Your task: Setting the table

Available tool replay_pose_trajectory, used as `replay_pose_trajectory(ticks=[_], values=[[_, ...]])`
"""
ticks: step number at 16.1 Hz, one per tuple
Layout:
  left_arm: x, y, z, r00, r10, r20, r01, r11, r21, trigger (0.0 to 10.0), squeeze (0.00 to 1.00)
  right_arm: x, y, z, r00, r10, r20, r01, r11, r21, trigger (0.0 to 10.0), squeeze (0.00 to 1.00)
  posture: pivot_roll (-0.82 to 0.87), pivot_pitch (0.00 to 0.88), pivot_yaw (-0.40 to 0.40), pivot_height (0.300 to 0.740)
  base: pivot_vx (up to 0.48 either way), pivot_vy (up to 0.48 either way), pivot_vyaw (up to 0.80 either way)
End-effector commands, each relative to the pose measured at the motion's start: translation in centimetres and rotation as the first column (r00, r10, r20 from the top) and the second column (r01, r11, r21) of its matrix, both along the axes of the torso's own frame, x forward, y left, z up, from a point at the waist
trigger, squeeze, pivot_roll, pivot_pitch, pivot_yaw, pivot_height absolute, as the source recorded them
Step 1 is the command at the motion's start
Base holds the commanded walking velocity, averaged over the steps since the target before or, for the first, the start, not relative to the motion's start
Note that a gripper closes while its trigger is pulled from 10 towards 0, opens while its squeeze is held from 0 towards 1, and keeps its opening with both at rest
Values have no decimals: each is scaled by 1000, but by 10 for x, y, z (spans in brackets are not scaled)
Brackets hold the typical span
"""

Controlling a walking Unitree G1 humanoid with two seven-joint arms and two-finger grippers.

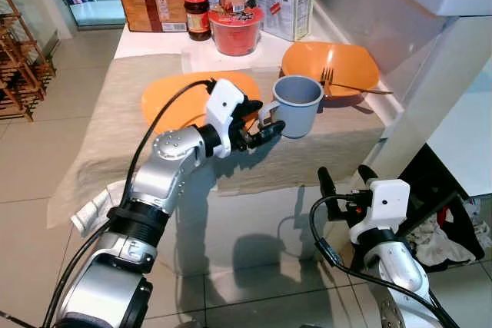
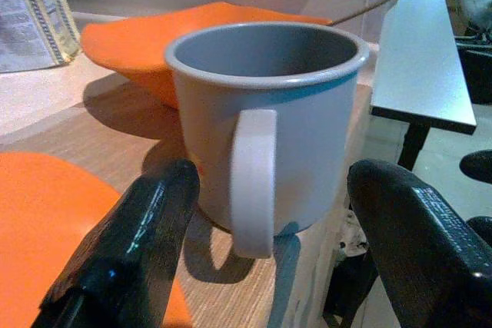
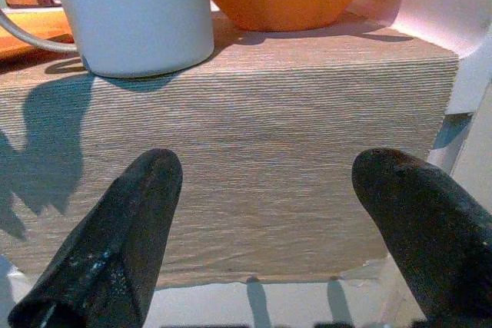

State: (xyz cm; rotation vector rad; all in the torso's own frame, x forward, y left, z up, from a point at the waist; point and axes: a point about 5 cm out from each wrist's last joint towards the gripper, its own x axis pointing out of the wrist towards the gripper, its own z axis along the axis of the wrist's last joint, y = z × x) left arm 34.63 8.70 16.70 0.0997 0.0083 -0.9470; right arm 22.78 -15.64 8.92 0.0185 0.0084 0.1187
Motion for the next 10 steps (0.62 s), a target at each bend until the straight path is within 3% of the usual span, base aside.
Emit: replay_pose_trajectory(ticks=[1, 5, 6, 8, 10], values=[[3, -3, 4, 1000, -16, 9, 16, 999, 34, 10000, 0, 0, 0, 3, 1000, -6, 6, 6, 1000, -3, 10000, 0, -108, 9, 44, 740, 0, 0, 0], [2, -6, -6, 999, -34, -10, 35, 992, 121, 10000, 0, 0, 0, 3, 1000, -7, 3, 7, 1000, -4, 10000, 0, -108, 11, 44, 740, 0, 0, 0], [2, -6, -7, 999, -30, -25, 32, 994, 109, 8941, 0, 0, 0, 3, 1000, -8, 2, 8, 1000, -4, 10000, 0, -108, 11, 44, 740, 0, 0, 0], [2, -7, -7, 999, -26, -38, 29, 996, 85, 0, 0, 0, 0, 3, 1000, -8, 2, 8, 1000, -5, 10000, 0, -107, 14, 44, 740, 0, 0, 0], [4, -7, -6, 999, -3, -40, 5, 998, 67, 0, 0, 0, -1, 3, 1000, -7, 1, 7, 1000, -6, 10000, 0, -107, 15, 42, 740, 0, 0, 0]])
